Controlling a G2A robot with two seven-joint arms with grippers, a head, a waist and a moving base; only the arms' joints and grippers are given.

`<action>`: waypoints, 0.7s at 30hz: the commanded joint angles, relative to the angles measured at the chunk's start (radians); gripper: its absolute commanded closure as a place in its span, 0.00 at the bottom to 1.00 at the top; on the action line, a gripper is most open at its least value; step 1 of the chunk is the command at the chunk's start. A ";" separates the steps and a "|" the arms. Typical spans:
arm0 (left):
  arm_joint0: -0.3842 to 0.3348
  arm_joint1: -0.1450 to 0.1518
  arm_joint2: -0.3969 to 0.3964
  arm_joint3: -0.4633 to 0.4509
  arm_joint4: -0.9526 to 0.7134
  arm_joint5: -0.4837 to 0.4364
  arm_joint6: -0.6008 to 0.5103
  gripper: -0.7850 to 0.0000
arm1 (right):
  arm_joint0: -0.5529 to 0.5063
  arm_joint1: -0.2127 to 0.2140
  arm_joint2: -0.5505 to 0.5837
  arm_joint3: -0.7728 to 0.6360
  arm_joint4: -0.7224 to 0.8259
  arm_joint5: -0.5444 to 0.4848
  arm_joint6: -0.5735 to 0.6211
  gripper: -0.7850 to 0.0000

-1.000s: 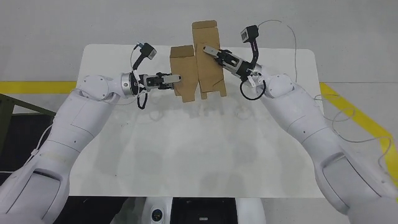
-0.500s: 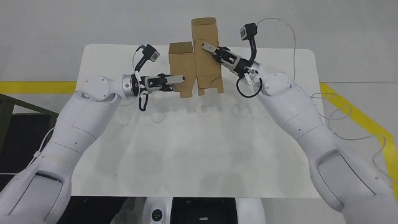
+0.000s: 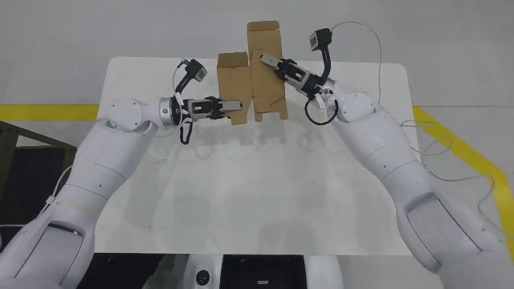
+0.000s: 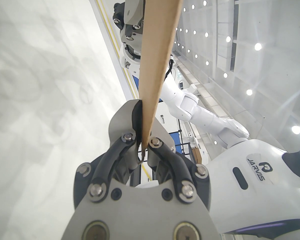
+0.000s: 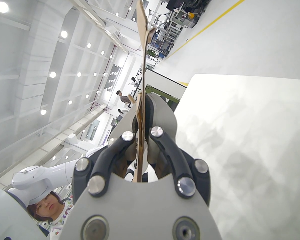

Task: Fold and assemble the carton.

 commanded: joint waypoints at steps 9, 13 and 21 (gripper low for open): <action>-0.026 0.000 -0.013 0.030 0.033 0.016 -0.126 1.00 | -0.003 0.014 0.056 0.018 0.004 -0.007 0.141 0.00; -0.036 0.008 -0.023 0.036 0.025 0.072 -0.191 1.00 | 0.005 0.035 0.087 0.030 0.004 0.022 0.276 0.00; -0.013 0.035 -0.041 -0.011 -0.008 0.177 -0.295 1.00 | 0.006 0.088 0.152 0.031 -0.007 0.141 0.526 0.00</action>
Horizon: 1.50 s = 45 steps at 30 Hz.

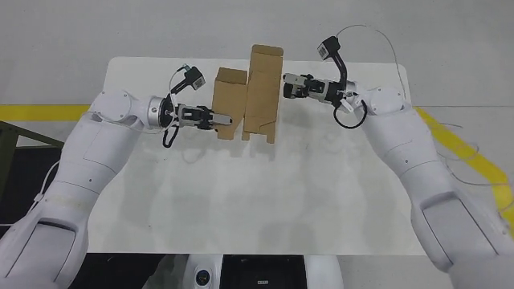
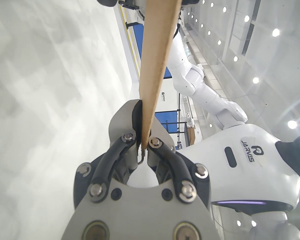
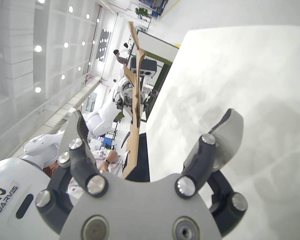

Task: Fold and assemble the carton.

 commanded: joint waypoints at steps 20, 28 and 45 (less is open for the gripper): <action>0.074 0.050 0.063 -0.167 -0.026 0.081 -0.080 1.00 | -0.139 0.126 0.022 -0.317 -0.040 0.128 0.130 0.00; 0.068 0.058 0.097 -0.180 -0.022 0.080 -0.079 1.00 | -0.148 0.149 -0.003 -0.357 -0.013 0.145 0.146 0.53; 0.055 0.075 0.113 -0.177 -0.056 0.071 -0.070 1.00 | -0.143 0.179 -0.054 -0.376 0.063 0.171 0.172 1.00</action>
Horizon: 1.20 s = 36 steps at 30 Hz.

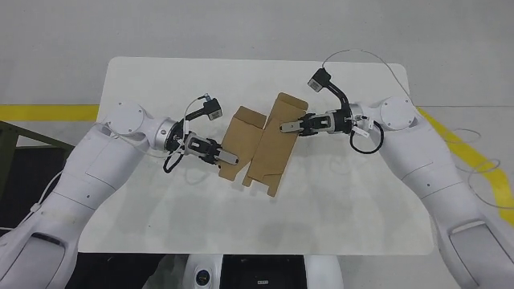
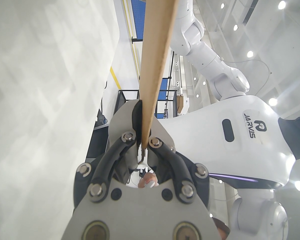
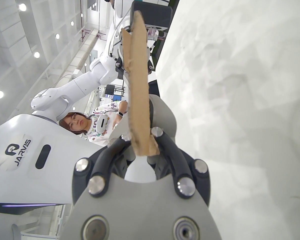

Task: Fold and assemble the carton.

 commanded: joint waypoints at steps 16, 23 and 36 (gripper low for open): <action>-0.038 -0.013 -0.061 0.158 -0.113 -0.099 0.099 0.00 | 0.010 -0.007 0.018 0.121 0.065 -0.112 -0.152 1.00; -0.051 -0.033 -0.064 0.237 -0.074 -0.146 0.238 0.00 | 0.018 -0.026 0.012 0.099 -0.050 -0.075 -0.362 1.00; -0.034 -0.058 -0.086 0.184 -0.022 -0.122 0.479 0.00 | -0.031 -0.029 0.045 -0.023 -0.200 0.004 -0.575 1.00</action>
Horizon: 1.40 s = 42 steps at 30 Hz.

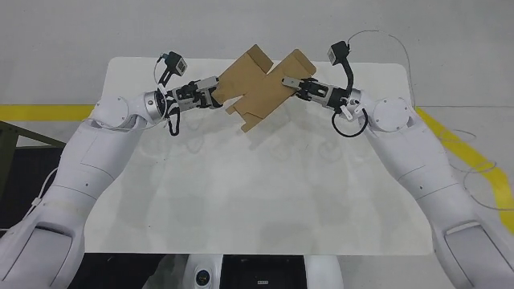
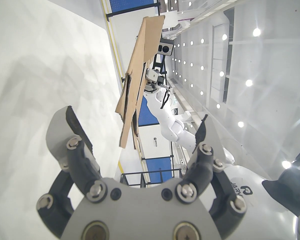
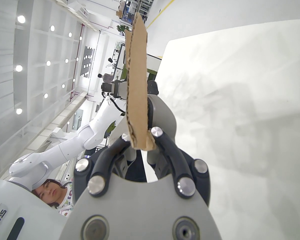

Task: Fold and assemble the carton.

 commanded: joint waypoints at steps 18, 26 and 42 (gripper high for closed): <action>0.020 -0.012 -0.066 -0.037 -0.061 0.066 -0.066 0.00 | -0.028 -0.014 0.036 0.008 -0.109 -0.023 -0.085 1.00; 0.021 -0.014 -0.101 -0.059 -0.066 0.069 -0.083 0.00 | -0.027 -0.024 0.038 0.017 -0.124 -0.017 -0.073 1.00; -0.005 -0.040 -0.092 -0.007 0.001 0.078 -0.016 0.00 | -0.010 -0.054 0.027 0.027 -0.106 -0.035 -0.041 1.00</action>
